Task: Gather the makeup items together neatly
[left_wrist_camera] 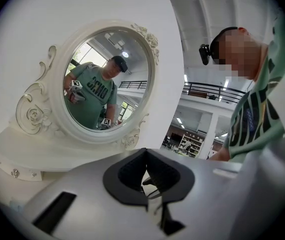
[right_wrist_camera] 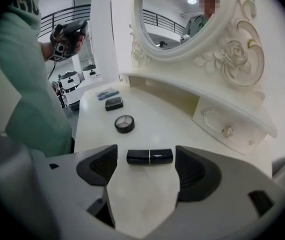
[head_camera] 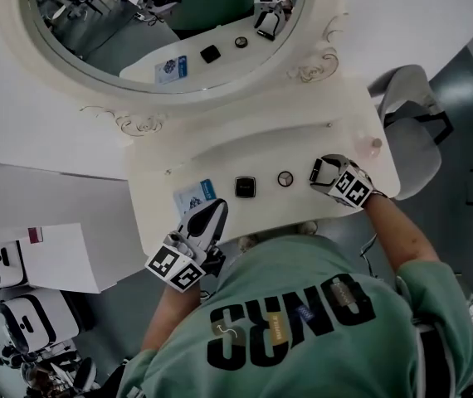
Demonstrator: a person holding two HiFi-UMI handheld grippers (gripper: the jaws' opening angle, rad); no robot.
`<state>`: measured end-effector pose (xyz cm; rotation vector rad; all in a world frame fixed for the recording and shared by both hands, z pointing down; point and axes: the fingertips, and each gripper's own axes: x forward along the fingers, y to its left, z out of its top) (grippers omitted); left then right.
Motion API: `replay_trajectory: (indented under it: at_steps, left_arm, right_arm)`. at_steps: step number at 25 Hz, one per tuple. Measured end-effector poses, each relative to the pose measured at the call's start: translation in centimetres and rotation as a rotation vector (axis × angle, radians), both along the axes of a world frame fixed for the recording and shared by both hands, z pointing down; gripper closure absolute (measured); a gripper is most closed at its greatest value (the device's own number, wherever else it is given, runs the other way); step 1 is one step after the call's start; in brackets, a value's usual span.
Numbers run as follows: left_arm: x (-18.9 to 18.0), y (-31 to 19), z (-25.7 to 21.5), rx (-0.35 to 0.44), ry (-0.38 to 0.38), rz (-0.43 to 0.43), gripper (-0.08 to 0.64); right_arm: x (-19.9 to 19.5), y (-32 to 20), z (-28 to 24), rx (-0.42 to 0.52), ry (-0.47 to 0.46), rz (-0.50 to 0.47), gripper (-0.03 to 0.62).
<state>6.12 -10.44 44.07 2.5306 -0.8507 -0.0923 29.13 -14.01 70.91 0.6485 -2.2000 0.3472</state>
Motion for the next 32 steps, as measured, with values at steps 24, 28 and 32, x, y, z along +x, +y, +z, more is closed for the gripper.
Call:
replay_trajectory:
  at_steps: [24,28,32]
  left_arm:
    - [-10.5,-2.0,-8.7,0.251,0.003,-0.152,0.552]
    - [-10.9,-1.6,-8.3,0.242,0.006,-0.170,0.552]
    - [-11.1,-1.4,-7.8,0.230,0.011,-0.184,0.552]
  right_arm:
    - [-7.2,-2.7,-31.3,0.355,-0.603,0.363,0.598]
    - [-7.0,-2.4,-29.4,0.324,-0.567,0.377,0.598]
    - [-6.6,-2.9,-29.6,0.336,-0.553,0.378,0.598]
